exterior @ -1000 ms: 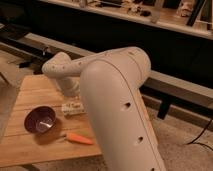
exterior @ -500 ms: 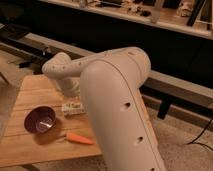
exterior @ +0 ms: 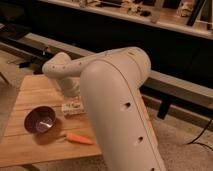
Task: Stand the bottle upright
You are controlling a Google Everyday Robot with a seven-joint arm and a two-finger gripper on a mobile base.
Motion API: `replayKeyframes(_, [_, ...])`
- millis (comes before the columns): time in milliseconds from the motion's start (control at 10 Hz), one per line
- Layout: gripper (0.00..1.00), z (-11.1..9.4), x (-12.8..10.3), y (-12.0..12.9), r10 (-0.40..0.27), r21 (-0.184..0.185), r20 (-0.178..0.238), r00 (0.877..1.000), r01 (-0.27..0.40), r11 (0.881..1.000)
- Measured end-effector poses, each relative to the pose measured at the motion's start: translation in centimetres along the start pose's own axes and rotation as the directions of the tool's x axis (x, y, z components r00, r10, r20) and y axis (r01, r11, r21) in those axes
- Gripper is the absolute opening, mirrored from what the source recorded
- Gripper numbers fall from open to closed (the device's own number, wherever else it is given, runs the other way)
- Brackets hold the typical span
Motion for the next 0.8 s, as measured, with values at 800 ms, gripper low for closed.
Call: replayKeyframes(800, [0.80, -0.96, 0.01, 0.24, -0.007, -0.015, 0.017, 1.000, 0.007, 1.000])
